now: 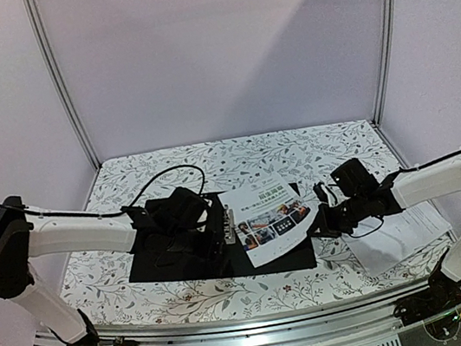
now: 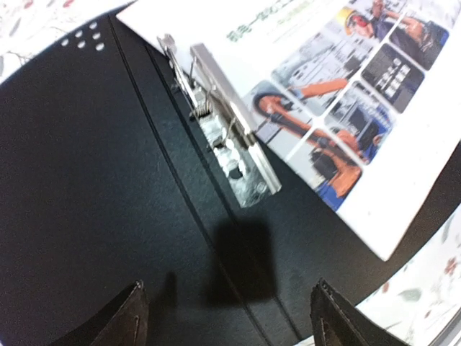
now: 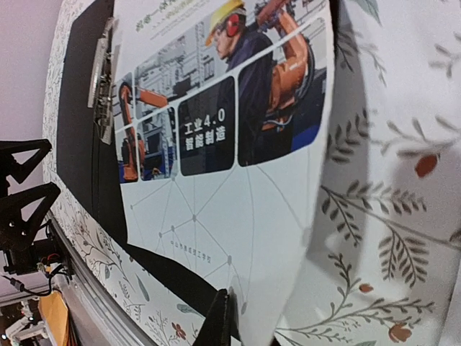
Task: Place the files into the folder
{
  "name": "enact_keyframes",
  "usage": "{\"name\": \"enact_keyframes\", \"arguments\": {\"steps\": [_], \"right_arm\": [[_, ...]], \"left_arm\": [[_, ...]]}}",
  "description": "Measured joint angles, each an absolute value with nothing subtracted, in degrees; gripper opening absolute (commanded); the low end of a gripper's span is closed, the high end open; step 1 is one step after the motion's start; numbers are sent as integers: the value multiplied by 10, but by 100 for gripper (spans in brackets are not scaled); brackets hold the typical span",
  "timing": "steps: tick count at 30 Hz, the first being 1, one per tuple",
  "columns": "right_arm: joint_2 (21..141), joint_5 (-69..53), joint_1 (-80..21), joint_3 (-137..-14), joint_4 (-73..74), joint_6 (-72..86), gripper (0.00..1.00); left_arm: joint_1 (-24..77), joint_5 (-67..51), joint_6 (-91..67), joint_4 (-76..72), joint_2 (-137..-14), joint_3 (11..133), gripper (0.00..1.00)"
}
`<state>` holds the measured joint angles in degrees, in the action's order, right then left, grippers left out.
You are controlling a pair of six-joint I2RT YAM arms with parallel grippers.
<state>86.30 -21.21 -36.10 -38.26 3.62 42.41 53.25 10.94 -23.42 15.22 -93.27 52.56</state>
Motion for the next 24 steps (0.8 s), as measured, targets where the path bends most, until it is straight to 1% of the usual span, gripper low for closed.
{"name": "enact_keyframes", "arguments": {"steps": [1,3,6,7,9,13,18,24], "right_arm": [[859,-216,-361,-370,36,430,12],[848,-222,-364,-350,36,438,24],[829,-242,-374,-339,41,439,44],[825,-249,-378,-342,43,429,49],[826,-258,-384,-352,57,413,55],[849,-255,-387,-403,96,362,59],[893,-251,-386,-465,138,336,60],[902,-203,-378,-514,204,305,69]], "left_arm": [[533,108,-222,160,-933,526,78],[536,108,-204,180,-933,526,78],[555,113,-171,215,-933,528,79],[562,115,-163,224,-933,530,79],[579,127,-144,243,-934,536,79],[589,150,-118,262,-937,544,79],[589,162,-103,282,-945,544,78],[598,150,-38,283,-936,535,79]]}}
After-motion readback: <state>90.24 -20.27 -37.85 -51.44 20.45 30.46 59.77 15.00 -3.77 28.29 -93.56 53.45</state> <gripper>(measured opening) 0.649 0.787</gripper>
